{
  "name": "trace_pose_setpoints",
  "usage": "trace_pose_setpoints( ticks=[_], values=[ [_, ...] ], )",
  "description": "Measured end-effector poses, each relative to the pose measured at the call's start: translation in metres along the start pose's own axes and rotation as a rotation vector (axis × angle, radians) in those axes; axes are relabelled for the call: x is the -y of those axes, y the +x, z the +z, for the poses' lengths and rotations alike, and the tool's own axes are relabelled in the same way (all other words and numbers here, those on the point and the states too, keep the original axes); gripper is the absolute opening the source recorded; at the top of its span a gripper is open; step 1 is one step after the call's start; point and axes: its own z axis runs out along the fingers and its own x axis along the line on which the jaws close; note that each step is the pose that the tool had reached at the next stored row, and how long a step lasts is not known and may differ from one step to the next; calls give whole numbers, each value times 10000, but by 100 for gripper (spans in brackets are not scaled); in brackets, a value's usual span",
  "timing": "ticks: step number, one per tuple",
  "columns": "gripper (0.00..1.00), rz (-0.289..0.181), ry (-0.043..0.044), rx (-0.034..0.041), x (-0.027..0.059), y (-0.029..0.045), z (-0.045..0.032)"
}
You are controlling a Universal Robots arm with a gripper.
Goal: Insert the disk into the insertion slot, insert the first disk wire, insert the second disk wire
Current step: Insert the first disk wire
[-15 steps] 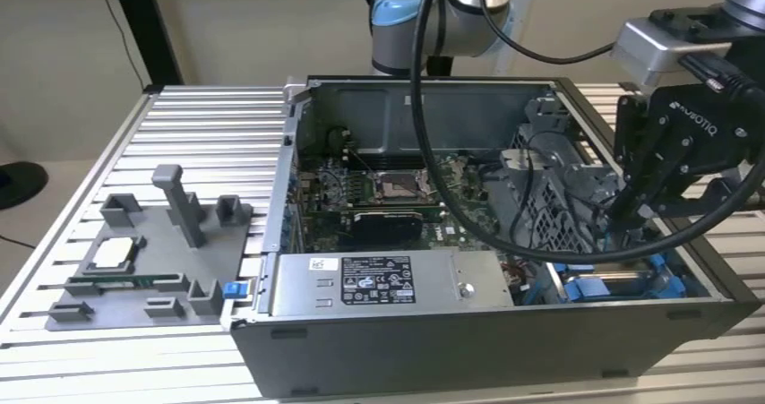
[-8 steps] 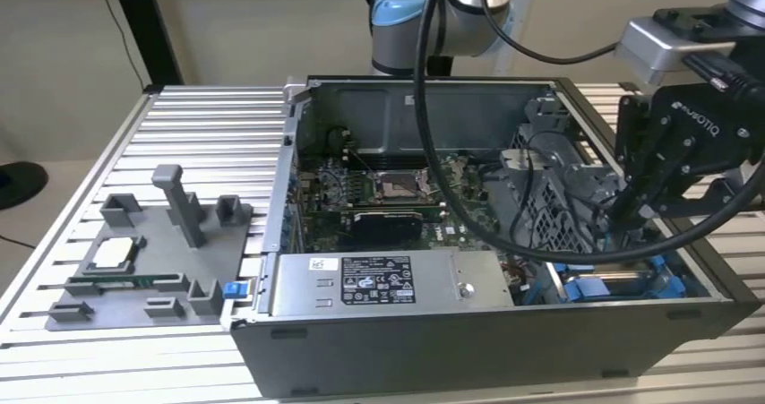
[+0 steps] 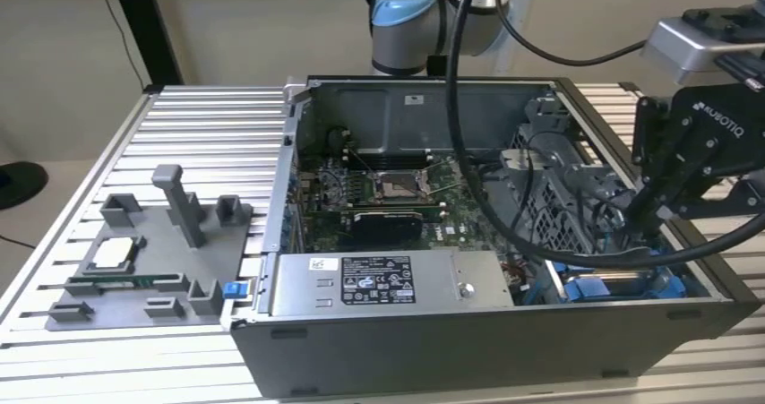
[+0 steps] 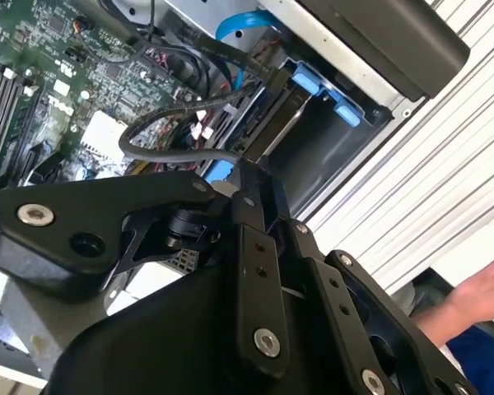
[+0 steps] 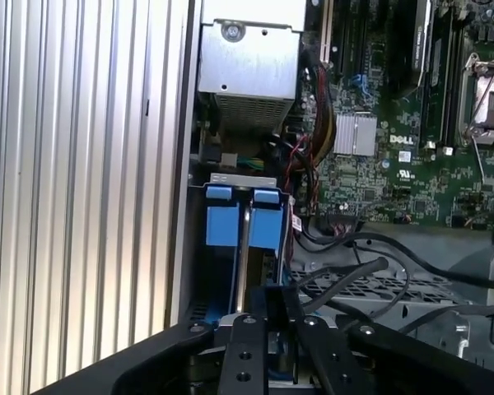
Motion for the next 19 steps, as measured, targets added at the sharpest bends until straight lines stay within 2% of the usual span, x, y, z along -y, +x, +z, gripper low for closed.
trace_pose_setpoints(
  ticks=[7, 11, 19],
  values=[
    [0, 4, -187, 9, 144, 33, -2],
    [0, 27, -303, 16, 179, 47, -1],
    [0, 32, -316, 17, 180, 48, 1]
  ],
)
